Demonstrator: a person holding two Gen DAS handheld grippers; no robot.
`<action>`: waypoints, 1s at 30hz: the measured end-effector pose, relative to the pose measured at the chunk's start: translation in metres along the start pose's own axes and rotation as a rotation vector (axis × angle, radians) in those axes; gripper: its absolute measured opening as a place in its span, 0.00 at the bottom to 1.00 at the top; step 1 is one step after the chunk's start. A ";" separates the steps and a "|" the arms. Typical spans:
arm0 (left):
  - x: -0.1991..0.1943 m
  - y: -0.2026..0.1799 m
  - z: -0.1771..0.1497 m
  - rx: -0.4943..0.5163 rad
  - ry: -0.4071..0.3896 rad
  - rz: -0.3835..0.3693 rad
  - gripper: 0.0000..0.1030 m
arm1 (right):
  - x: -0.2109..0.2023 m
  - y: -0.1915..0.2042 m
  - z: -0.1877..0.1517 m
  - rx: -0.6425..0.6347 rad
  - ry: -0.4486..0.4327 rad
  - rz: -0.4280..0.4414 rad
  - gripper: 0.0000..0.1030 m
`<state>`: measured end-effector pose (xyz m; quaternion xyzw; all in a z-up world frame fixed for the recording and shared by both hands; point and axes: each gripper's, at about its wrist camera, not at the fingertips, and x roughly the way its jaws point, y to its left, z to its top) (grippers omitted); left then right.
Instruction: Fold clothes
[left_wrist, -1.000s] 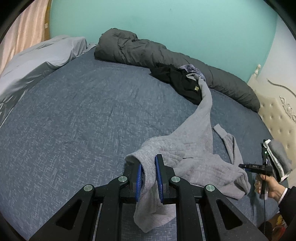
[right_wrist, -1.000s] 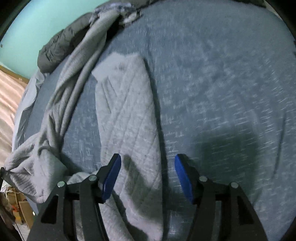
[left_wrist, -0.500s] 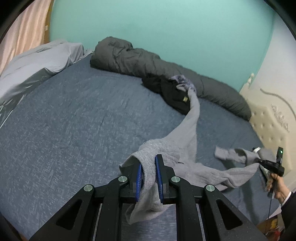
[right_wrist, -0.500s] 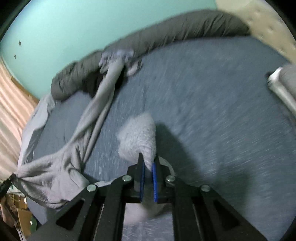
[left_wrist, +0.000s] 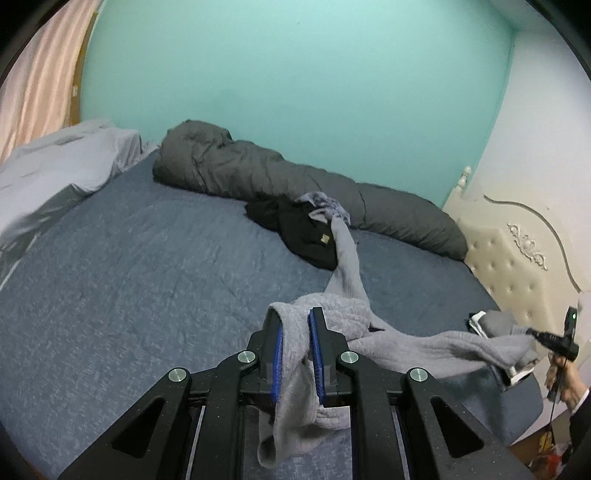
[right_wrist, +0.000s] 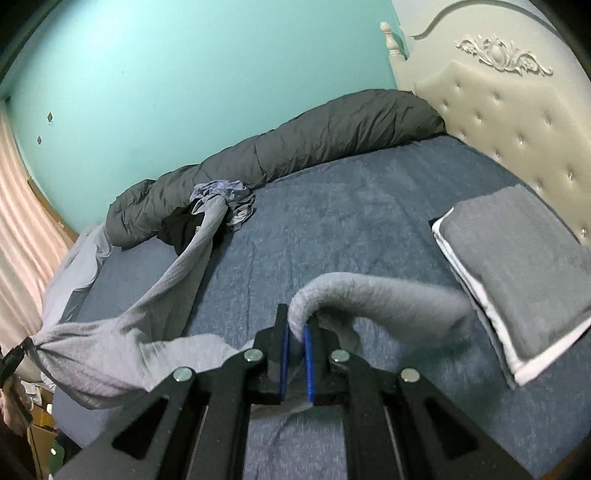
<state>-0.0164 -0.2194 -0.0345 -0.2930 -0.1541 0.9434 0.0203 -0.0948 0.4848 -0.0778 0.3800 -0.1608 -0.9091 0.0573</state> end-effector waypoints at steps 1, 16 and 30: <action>-0.004 0.002 0.000 0.000 -0.004 0.007 0.13 | 0.006 0.003 -0.006 -0.004 0.018 0.006 0.06; 0.032 0.102 -0.065 -0.135 0.176 0.169 0.00 | 0.132 0.042 -0.087 -0.053 0.296 -0.081 0.18; 0.133 0.111 -0.123 -0.196 0.389 0.101 0.39 | 0.119 0.009 -0.045 0.065 0.148 -0.158 0.61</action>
